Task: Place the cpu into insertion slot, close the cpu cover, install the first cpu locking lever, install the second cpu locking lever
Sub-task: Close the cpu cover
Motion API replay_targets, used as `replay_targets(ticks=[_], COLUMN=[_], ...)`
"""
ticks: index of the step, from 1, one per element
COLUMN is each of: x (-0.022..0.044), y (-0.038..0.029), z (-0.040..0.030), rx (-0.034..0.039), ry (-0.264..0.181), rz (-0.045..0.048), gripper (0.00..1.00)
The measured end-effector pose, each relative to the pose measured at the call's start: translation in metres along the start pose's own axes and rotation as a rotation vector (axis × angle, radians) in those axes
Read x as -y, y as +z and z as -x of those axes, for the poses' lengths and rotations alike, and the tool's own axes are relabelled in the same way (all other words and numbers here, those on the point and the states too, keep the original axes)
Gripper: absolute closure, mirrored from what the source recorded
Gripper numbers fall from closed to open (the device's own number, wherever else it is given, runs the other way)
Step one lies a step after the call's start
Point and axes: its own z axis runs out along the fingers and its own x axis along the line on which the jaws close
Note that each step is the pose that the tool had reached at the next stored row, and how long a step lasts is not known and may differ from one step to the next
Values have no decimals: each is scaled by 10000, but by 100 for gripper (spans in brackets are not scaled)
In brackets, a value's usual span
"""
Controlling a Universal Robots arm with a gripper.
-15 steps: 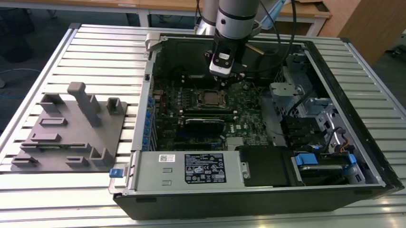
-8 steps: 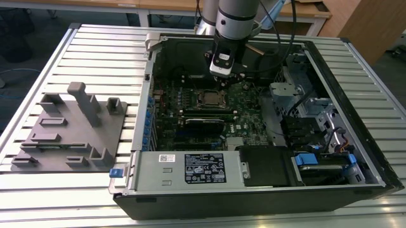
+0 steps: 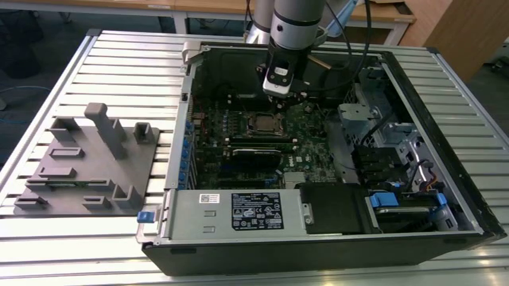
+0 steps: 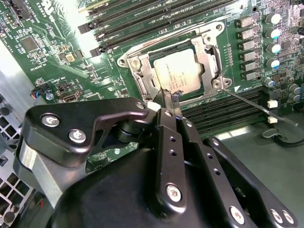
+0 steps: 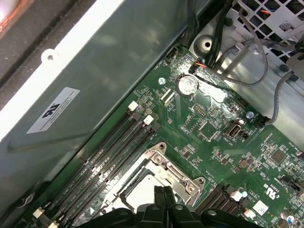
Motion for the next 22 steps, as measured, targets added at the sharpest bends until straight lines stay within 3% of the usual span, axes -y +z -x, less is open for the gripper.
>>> replay_targets(ticks=[3,22], x=[0,0], y=[1,20], z=[0,0], rx=[-1,-15], ry=[-355,-3809], rz=[-7,-77], gripper=[90,90])
